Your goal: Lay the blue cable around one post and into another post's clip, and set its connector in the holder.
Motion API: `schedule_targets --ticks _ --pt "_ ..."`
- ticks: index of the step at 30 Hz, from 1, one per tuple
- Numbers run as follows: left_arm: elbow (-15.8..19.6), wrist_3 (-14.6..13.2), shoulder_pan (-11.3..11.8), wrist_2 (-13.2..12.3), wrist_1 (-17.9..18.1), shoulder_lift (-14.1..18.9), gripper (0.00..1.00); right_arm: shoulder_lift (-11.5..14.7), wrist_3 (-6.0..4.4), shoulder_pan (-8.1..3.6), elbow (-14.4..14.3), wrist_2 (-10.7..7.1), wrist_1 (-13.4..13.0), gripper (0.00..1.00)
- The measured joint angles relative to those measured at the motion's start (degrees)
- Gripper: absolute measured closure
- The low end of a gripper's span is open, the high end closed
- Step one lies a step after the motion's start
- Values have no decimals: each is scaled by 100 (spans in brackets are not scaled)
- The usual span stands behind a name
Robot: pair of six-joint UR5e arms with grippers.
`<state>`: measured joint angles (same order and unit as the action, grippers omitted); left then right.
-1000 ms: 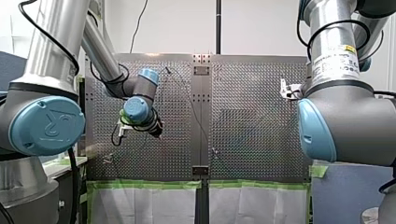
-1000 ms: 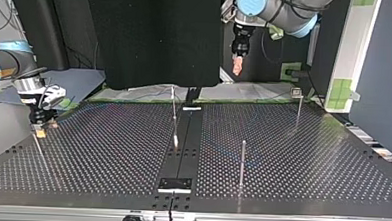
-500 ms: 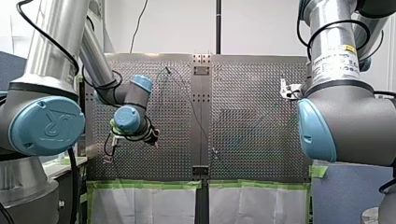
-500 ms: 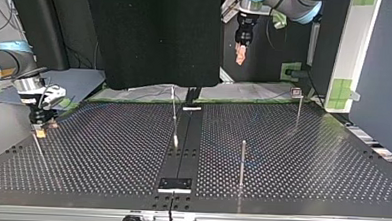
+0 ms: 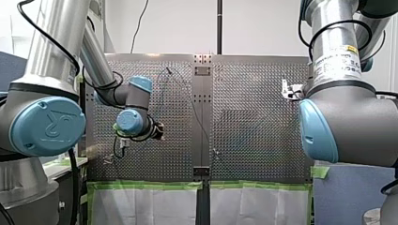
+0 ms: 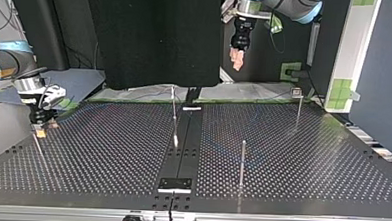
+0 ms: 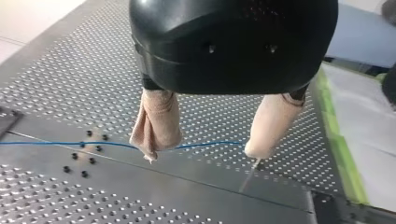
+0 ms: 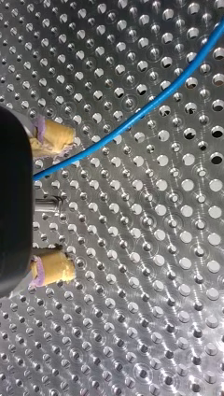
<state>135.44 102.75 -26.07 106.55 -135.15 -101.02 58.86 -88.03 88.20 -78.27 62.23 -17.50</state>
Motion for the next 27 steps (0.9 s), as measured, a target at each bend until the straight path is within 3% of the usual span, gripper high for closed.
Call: schedule_targets --ticks 27 --pt "-3 1 61 43 1347 -1 0 0 9 41 0 -42 -6 0"
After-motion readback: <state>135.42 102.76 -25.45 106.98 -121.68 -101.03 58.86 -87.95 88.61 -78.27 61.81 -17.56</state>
